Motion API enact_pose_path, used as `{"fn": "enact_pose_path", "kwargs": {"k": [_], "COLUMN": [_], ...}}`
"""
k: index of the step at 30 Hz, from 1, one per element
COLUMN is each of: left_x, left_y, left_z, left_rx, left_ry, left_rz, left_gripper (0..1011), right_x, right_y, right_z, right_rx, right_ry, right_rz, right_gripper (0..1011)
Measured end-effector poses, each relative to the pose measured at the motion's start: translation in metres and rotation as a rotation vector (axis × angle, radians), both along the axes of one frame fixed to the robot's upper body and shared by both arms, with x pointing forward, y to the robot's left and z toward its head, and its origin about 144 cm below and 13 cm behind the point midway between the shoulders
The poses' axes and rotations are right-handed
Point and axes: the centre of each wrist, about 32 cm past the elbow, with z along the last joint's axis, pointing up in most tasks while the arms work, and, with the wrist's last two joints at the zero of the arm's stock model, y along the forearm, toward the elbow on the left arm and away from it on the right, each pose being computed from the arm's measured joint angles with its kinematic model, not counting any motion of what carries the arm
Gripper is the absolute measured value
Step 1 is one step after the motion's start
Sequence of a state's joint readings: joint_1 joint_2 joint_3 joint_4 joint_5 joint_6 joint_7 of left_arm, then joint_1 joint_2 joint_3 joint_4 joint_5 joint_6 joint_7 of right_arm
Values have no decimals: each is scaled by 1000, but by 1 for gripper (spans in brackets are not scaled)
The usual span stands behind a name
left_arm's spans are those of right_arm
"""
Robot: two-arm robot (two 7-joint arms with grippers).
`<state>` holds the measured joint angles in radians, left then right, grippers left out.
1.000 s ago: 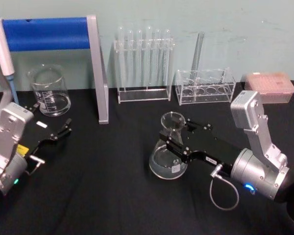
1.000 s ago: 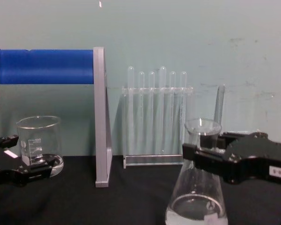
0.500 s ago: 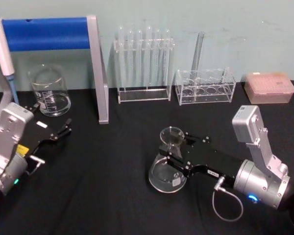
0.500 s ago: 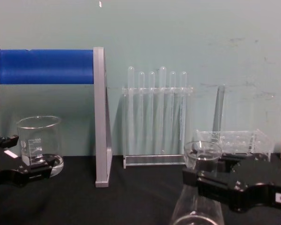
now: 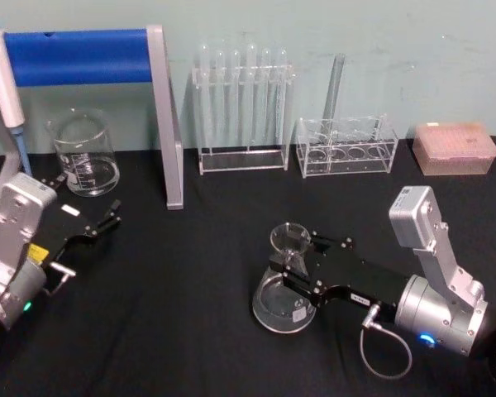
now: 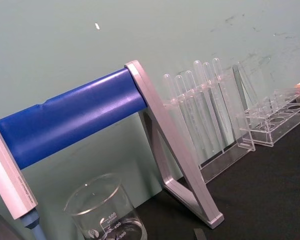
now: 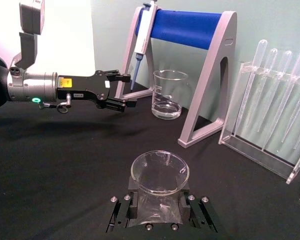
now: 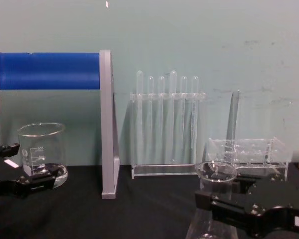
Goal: Grasp the erlenmeyer flask with one hand, shake it three times, then place it back.
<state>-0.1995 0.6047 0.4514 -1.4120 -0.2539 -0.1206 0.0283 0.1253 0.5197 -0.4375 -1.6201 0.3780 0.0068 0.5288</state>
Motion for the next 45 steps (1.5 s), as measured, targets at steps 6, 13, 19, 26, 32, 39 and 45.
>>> {"fn": "enact_pose_path", "kwargs": {"k": [6, 13, 19, 26, 32, 39, 45], "left_x": [0, 0, 0, 0, 0, 0, 0], "left_y": [0, 0, 0, 0, 0, 0, 0], "left_z": [0, 0, 0, 0, 0, 0, 0], "left_rx": [0, 0, 0, 0, 0, 0, 0], "left_ry": [0, 0, 0, 0, 0, 0, 0], "left_rz": [0, 0, 0, 0, 0, 0, 0], "left_gripper": [1001, 1001, 1001, 1001, 1001, 1001, 1001], "right_x": [1, 1, 1, 1, 2, 2, 2], "right_y": [0, -1, -1, -1, -1, -1, -1], "right_z": [-1, -2, -2, -2, -2, -2, -2], "right_rx": [-6, -9, -13, -18, -21, -22, -23], "right_ry": [3, 8, 19, 25, 25, 25, 24], "right_rz": [7, 10, 7, 6, 8, 8, 8], "right_gripper": [449, 449, 449, 449, 449, 449, 449]}}
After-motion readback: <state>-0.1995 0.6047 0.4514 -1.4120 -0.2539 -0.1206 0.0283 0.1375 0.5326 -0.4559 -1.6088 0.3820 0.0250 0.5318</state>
